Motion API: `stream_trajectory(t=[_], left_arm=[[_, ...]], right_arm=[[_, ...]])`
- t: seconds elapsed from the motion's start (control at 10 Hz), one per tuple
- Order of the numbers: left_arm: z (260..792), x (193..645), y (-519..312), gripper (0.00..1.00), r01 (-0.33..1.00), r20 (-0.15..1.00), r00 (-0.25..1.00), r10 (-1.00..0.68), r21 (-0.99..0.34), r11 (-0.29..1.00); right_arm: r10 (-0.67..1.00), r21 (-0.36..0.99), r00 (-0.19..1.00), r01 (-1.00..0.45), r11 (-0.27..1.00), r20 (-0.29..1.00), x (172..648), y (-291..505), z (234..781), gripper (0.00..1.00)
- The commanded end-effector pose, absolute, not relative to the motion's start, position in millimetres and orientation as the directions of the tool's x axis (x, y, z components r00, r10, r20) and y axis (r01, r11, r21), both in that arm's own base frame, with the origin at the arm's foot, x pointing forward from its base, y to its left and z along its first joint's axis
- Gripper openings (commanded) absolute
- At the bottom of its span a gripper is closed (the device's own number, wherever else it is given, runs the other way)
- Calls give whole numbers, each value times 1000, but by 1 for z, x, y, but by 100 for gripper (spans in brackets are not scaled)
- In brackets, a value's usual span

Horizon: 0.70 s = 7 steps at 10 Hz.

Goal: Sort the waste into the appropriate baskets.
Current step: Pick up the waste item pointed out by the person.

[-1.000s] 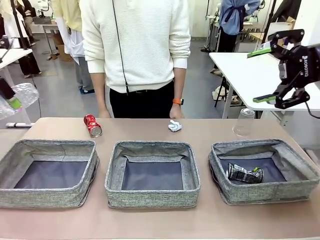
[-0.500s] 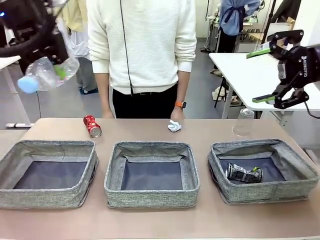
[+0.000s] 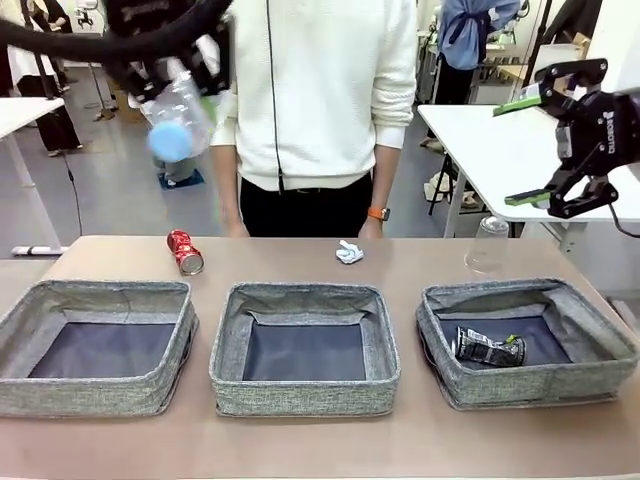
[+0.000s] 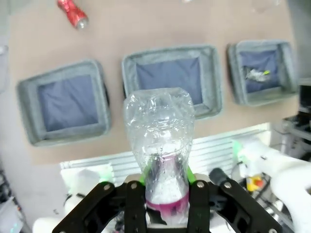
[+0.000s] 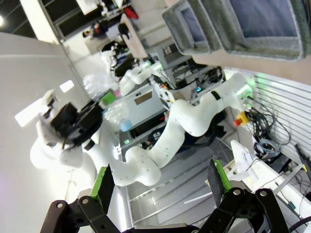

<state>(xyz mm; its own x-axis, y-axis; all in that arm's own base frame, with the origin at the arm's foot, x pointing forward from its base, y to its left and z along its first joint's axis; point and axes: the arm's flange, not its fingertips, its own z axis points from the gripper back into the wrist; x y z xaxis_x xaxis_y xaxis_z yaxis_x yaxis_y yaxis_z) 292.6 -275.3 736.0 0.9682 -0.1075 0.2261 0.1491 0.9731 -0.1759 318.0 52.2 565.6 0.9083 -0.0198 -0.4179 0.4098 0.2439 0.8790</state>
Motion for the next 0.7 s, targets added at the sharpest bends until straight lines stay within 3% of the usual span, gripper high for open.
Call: stream_trajectory(t=[0.0, 0.4, 0.6], left_arm=[[766, 303, -296, 22, 178, 275, 951, -139, -123, 976], [775, 306, -319, 22, 183, 274, 953, -132, -170, 968], [771, 301, -333, 22, 247, 267, 945, -191, -194, 950]], right_arm=[[-3, 894, 918, 388, 222, -398, 320, 53, 567, 100], [-3, 894, 918, 388, 222, -398, 320, 53, 567, 100], [-3, 894, 918, 388, 222, -398, 320, 53, 567, 100]])
